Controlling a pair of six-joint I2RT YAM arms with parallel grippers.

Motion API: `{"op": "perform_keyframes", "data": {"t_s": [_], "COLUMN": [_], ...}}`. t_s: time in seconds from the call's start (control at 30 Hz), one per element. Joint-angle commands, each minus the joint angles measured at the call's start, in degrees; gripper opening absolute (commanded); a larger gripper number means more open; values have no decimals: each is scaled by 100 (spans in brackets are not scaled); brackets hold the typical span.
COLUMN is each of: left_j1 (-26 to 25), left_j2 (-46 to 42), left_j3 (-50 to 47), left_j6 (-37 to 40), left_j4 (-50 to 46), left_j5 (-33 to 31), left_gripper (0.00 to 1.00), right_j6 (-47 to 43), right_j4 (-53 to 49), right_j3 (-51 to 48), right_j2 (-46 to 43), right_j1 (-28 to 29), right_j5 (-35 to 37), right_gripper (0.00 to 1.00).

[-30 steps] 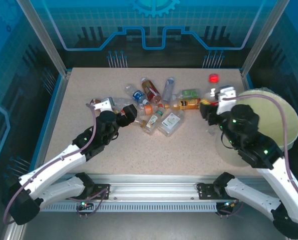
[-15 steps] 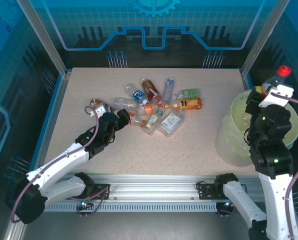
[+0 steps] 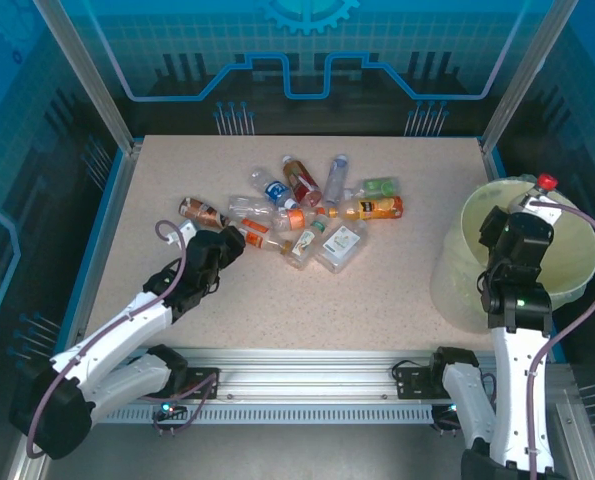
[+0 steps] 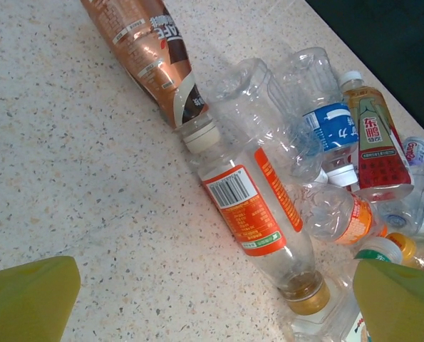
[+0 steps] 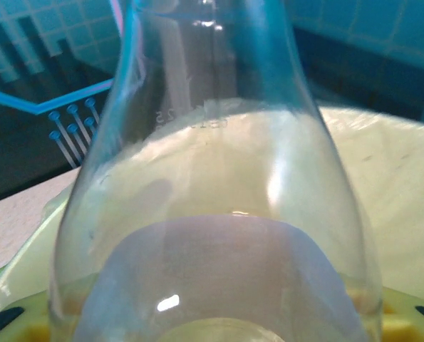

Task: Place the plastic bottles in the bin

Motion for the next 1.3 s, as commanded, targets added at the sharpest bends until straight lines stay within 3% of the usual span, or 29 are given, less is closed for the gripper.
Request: {"op": "perform_keyframes", "data": {"t_s": [0.0, 0.23, 0.43, 0.63, 0.83, 1.03, 1.13, 1.27], "left_j1": [92, 212, 395, 504, 593, 671, 771, 889], "left_j2": [-58, 20, -104, -204, 235, 615, 695, 767], "left_j3": [-82, -179, -59, -164, -9, -3, -3, 56], "left_j6": [-70, -38, 306, 426, 270, 180, 177, 289], "left_j4": [-15, 52, -471, -340, -235, -177, -191, -112], "left_j5": [197, 510, 747, 900, 952, 1171, 1182, 1169], "left_gripper": [99, 99, 99, 99, 99, 99, 99, 99], "right_j6": [175, -68, 15, 176, -54, -83, -78, -123], "right_j4": [-93, -146, -281, -525, -975, -1222, -1260, -1327], "right_j3": [10, -81, 104, 263, 543, 811, 942, 1021], "right_j2": [15, 7, 284, 238, 65, -19, -24, -37], "right_j1": [-79, -115, -145, -145, -149, -145, -145, -145], "right_j5": [-585, -513, -544, -871, -988, -1502, -1830, -2211], "right_gripper": [51, 56, 72, 81, 88, 92, 100, 100]}}
